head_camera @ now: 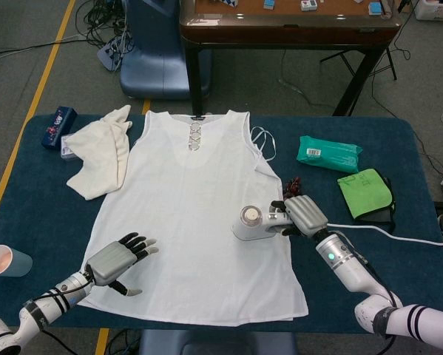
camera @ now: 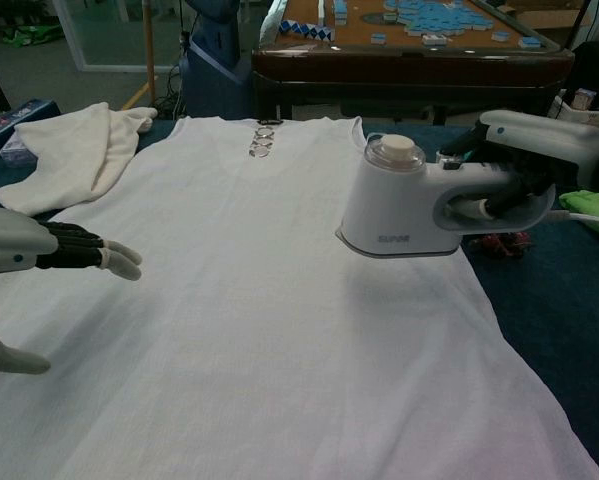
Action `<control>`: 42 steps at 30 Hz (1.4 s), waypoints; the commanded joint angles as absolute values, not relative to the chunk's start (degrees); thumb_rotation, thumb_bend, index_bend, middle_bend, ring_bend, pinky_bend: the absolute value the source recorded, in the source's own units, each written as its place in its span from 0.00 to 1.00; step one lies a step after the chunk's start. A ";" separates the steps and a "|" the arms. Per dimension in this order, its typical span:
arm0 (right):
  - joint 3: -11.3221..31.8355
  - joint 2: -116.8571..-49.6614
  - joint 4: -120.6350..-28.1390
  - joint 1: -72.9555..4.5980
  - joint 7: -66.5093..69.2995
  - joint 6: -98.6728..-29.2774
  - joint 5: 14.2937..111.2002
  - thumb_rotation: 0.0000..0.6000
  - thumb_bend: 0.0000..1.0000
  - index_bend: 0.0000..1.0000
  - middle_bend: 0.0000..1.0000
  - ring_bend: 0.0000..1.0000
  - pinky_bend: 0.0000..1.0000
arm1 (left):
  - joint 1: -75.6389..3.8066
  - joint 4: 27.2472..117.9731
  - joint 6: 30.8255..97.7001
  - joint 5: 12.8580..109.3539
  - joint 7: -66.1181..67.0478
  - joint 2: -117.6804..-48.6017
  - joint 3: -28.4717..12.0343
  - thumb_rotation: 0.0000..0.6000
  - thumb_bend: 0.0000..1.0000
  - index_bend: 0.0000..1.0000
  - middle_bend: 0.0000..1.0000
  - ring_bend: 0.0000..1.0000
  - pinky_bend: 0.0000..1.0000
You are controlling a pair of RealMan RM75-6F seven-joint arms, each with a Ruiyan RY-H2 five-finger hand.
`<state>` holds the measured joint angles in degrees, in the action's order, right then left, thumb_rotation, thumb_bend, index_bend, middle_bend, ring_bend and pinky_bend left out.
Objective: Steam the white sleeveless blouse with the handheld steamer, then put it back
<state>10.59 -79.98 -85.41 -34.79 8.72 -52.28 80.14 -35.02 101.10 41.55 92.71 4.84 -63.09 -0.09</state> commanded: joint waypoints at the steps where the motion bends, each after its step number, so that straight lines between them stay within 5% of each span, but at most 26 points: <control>1: 10.86 -82.14 -83.84 -36.40 7.26 -50.95 79.33 1.00 0.62 0.89 0.84 0.85 0.73 | -36.87 100.24 39.33 91.15 6.86 -64.97 0.36 0.42 0.14 0.01 0.00 0.00 0.00; 18: 8.89 -91.86 -75.24 -41.95 4.86 -48.13 80.27 1.00 0.62 0.90 0.85 0.85 0.73 | -39.17 97.14 37.20 86.38 12.84 -71.67 2.77 0.42 0.14 0.02 0.00 0.00 0.00; 42: 4.02 -97.96 -68.76 -45.43 7.70 -51.37 88.83 1.00 0.62 0.90 0.85 0.85 0.73 | -39.66 98.08 40.05 86.04 13.45 -71.28 5.41 0.42 0.14 0.04 0.00 0.00 0.00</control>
<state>4.46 -97.71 -68.96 -45.34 7.26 -50.87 88.28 -39.67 98.08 40.05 86.05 13.43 -71.28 5.40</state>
